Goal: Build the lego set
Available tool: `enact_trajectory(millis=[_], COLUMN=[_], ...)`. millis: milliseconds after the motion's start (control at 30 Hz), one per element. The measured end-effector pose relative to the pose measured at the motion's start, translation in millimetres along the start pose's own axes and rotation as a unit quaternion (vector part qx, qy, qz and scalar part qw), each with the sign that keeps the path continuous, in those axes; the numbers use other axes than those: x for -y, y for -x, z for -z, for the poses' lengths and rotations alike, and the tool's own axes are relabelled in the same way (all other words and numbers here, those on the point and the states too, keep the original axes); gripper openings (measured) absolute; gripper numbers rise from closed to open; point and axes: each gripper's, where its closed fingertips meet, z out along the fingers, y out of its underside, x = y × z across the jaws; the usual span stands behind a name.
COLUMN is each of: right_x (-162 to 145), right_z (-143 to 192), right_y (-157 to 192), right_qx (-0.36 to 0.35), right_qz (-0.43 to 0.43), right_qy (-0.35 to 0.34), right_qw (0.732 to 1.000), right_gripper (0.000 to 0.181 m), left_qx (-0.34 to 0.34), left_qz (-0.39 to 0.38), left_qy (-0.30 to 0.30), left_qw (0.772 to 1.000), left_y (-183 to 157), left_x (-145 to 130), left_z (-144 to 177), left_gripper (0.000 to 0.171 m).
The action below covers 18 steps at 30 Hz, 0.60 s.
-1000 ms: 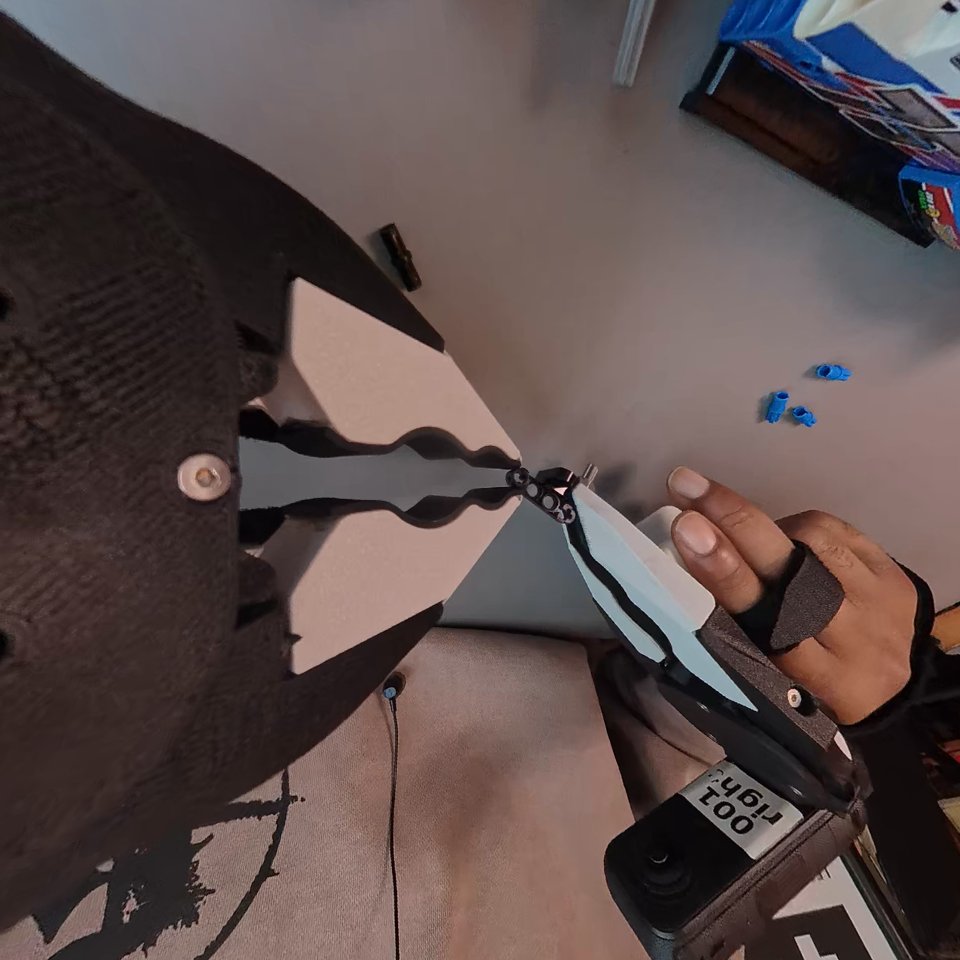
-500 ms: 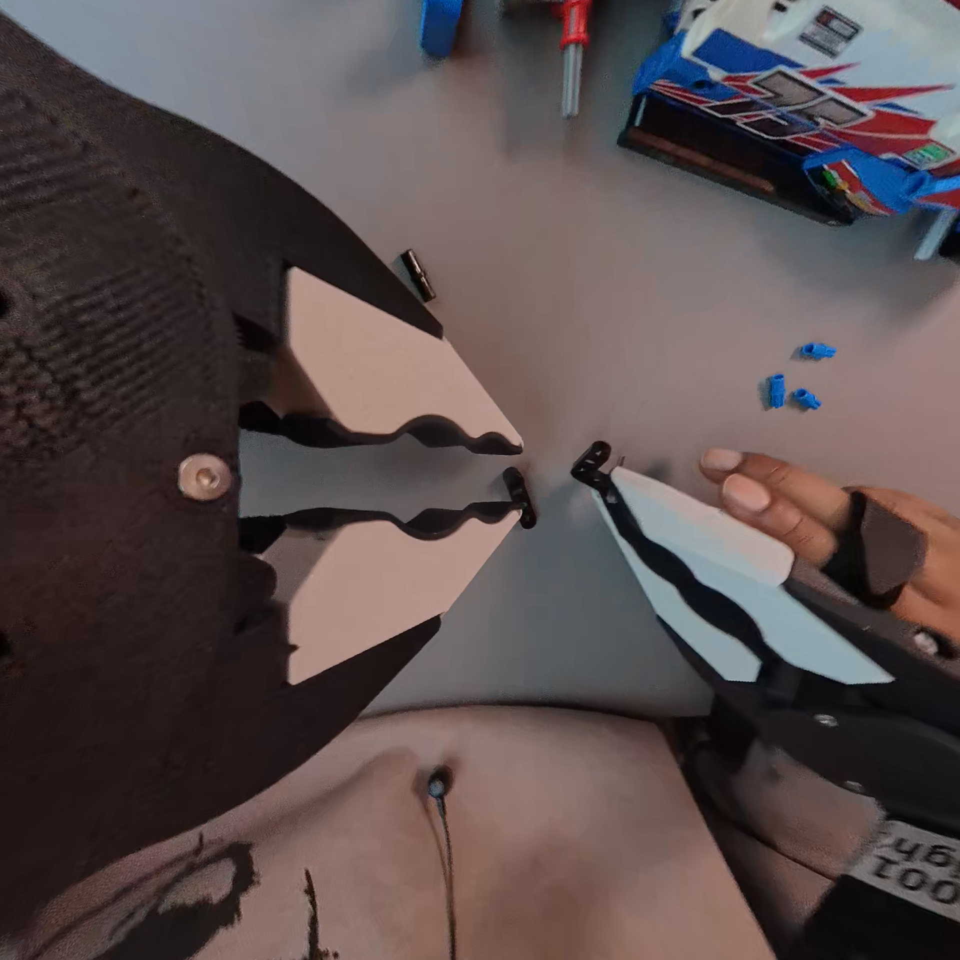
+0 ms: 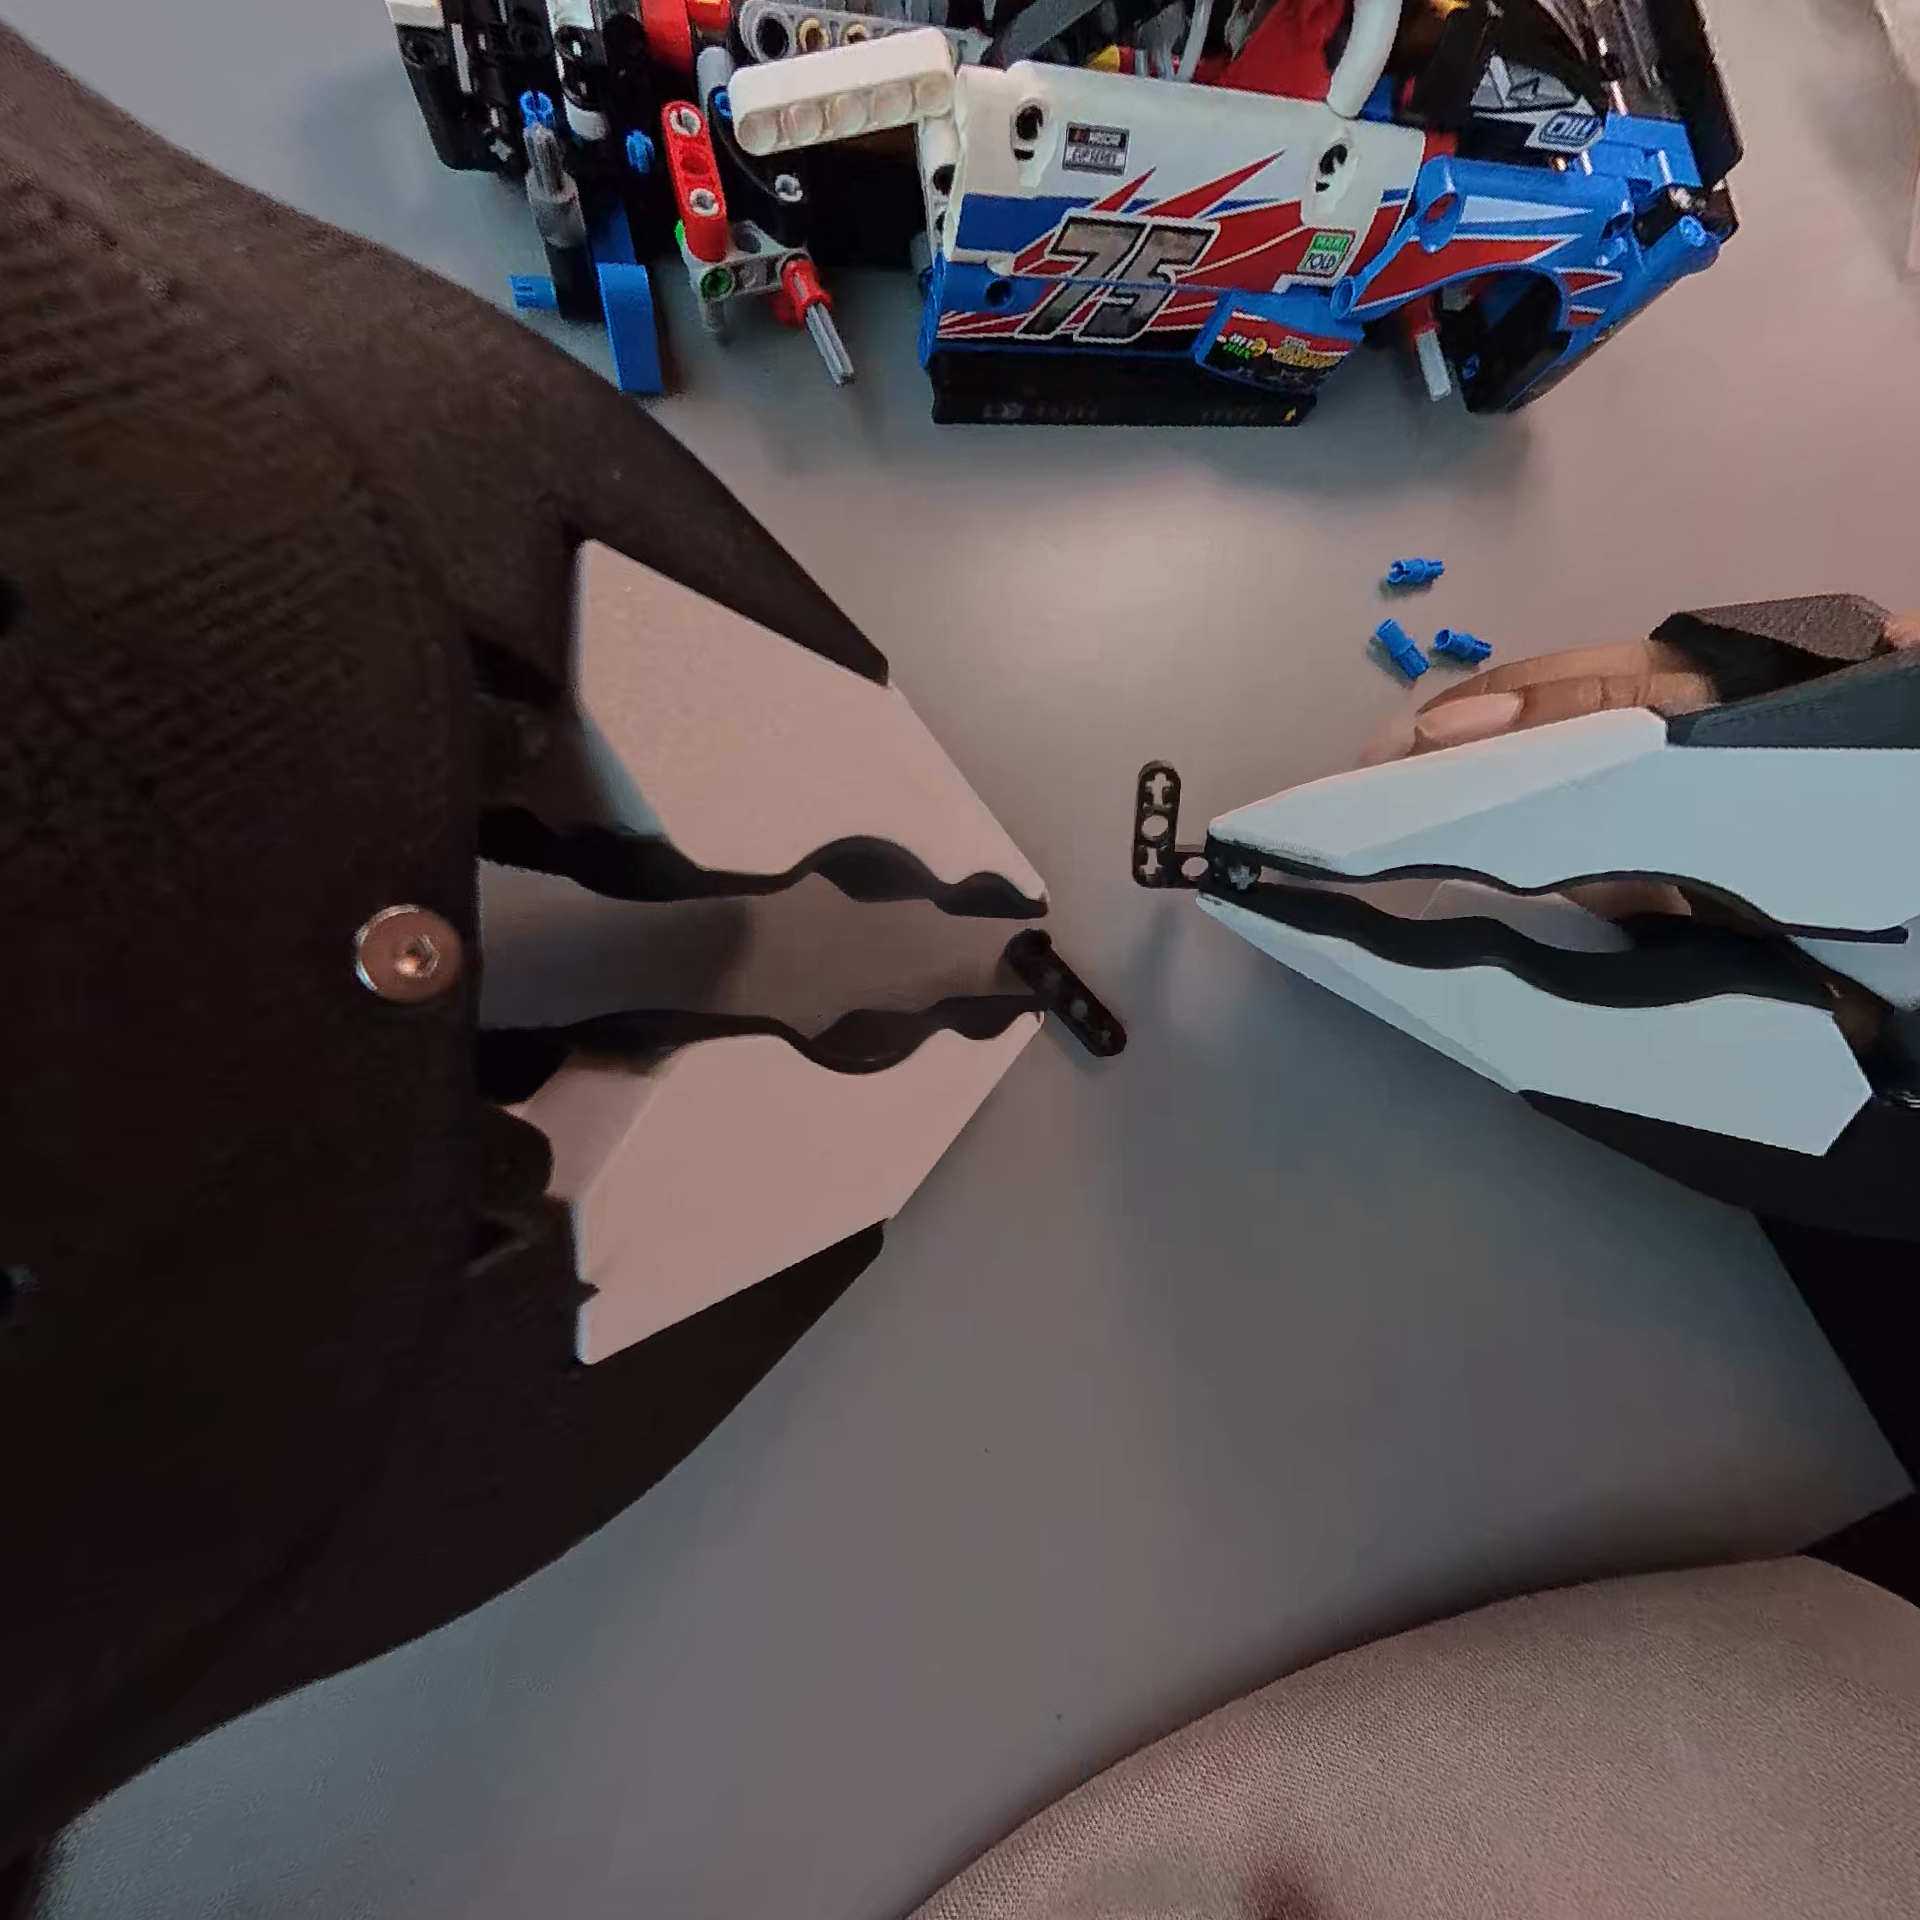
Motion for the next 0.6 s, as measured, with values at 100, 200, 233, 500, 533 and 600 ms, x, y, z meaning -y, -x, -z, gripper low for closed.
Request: enact_trajectory(millis=[100, 200, 233, 500, 533, 600], right_x=[0, 1, 1, 6, 6, 7], right_z=[-2, -2, -1, -1, -1, 0], right_y=[3, 4, 4, 5, 5, 5], right_qx=[0.005, 0.006, 0.005, 0.005, 0.004, 0.003], right_qz=[0.009, 0.010, 0.011, 0.015, 0.017, 0.019], right_qy=[0.005, 0.003, 0.003, -0.008, -0.008, -0.013], right_qw=[1.000, 1.000, 1.000, 1.000, 1.000, 1.000], right_gripper=[0.006, 0.005, 0.005, 0.005, 0.005, 0.005], left_qx=[-0.012, -0.026, -0.031, -0.121, -0.128, -0.144], left_qz=[0.010, 0.040, 0.059, 0.340, 0.362, 0.395], left_qy=[0.011, 0.014, 0.013, -0.065, -0.075, -0.085], left_qw=[1.000, 0.999, 0.998, 0.930, 0.920, 0.903], left_y=[0, 0, 1, 13, 14, 15], left_x=[-3, -1, -1, 13, 14, 16], left_z=[-6, -9, -8, 3, 4, 6], left_gripper=[0.010, 0.005, 0.005, 0.005, 0.005, 0.005])
